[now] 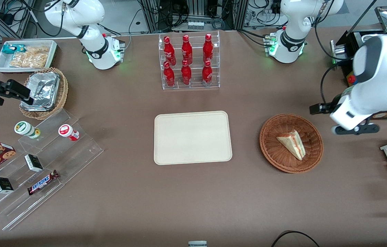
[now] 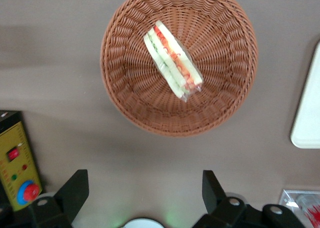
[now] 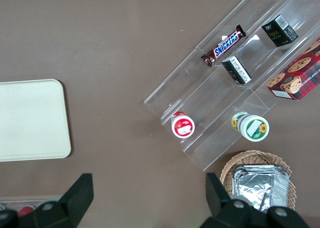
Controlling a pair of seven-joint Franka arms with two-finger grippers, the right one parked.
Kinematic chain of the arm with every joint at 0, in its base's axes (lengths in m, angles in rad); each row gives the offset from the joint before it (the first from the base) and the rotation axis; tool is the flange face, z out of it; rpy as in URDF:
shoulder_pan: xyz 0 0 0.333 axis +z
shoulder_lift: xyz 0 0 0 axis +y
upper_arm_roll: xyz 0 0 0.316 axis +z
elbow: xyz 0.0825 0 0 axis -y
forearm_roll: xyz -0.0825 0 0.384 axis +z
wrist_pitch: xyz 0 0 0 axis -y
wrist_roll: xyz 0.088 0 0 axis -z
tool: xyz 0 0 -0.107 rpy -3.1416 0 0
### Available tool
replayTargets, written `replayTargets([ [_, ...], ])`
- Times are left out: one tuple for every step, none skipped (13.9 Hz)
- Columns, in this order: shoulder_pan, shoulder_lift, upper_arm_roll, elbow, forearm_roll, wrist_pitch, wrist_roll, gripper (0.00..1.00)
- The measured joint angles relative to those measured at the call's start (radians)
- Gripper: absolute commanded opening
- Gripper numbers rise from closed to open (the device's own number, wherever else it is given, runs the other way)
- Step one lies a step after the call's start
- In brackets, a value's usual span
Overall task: Place sandwich from basket to tray
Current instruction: 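Move the left gripper down over the wrapped sandwich in the wicker basket, then lower the open left gripper around the sandwich and close it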
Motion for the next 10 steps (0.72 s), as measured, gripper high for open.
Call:
replayTargets([
  [0.000, 0.002, 0.000, -0.054, 0.000, 0.074, 0.000, 1.00],
  [0.000, 0.003, 0.000, -0.107, 0.000, 0.145, 0.000, 1.00],
  [0.000, 0.003, 0.000, -0.157, 0.000, 0.210, 0.000, 1.00],
  [0.000, 0.003, 0.000, -0.200, 0.000, 0.265, -0.003, 1.00],
  [0.000, 0.003, 0.000, -0.232, 0.000, 0.310, -0.031, 1.00],
  [0.000, 0.003, 0.000, -0.254, 0.000, 0.345, -0.088, 1.00],
  [-0.001, 0.003, -0.001, -0.272, 0.000, 0.379, -0.160, 1.00],
  [-0.003, 0.003, -0.001, -0.285, 0.000, 0.412, -0.234, 1.00],
  [-0.006, 0.003, -0.003, -0.297, 0.000, 0.445, -0.319, 1.00],
  [-0.012, 0.004, -0.006, -0.307, 0.000, 0.472, -0.424, 1.00],
])
